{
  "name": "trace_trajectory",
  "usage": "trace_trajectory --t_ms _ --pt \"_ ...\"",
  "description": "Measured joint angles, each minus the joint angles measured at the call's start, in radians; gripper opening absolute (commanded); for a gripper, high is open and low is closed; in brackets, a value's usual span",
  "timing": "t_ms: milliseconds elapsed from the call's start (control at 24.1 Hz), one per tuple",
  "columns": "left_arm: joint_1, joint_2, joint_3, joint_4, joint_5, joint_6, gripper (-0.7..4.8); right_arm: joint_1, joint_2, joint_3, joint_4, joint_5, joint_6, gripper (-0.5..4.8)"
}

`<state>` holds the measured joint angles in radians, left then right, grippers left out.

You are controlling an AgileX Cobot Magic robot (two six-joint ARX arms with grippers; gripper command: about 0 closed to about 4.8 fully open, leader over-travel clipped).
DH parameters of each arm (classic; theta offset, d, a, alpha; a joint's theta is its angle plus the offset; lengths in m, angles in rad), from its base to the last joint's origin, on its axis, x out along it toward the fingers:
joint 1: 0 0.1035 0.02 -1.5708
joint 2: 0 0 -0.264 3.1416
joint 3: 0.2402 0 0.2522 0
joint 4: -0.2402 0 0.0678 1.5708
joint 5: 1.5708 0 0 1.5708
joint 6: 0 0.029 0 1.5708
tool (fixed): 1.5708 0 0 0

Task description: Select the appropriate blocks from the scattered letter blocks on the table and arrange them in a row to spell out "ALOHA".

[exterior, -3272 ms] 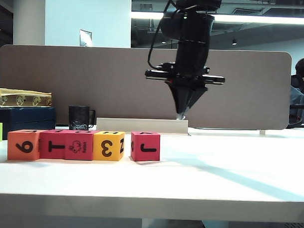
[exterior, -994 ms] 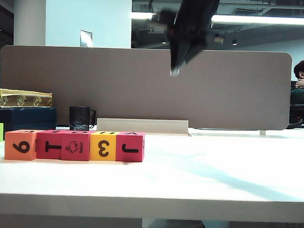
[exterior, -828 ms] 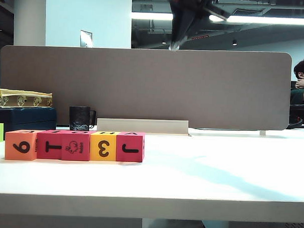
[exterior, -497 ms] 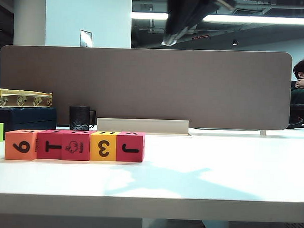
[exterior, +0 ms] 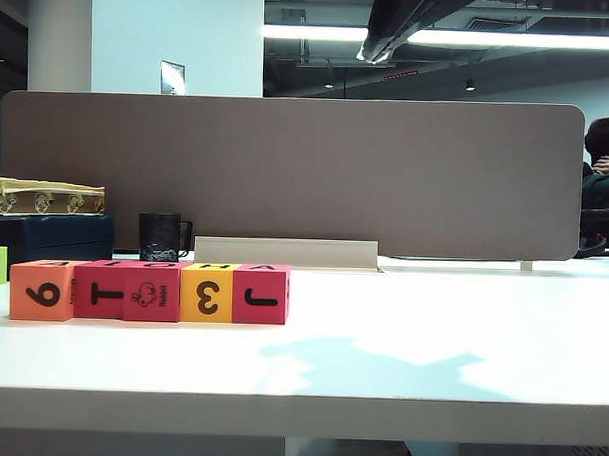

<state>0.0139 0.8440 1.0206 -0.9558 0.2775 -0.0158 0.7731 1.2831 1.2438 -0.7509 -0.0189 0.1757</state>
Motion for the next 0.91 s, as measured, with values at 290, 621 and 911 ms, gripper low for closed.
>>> trace_trajectory --t_ms 290,621,911 --pt "0.000 -0.108 -0.199 0.148 0.003 -0.026 -0.06 0.002 -0.209 -0.248 0.043 0.103 0.000 -0.02" --pt "-0.013 -0.238 -0.457 0.470 0.025 -0.138 -0.06 -0.199 -0.480 -0.654 0.267 0.156 0.003 -0.01" --pt "-0.013 -0.224 -0.473 0.488 -0.005 -0.137 -0.05 -0.232 -0.484 -0.661 0.286 0.150 0.003 -0.01"
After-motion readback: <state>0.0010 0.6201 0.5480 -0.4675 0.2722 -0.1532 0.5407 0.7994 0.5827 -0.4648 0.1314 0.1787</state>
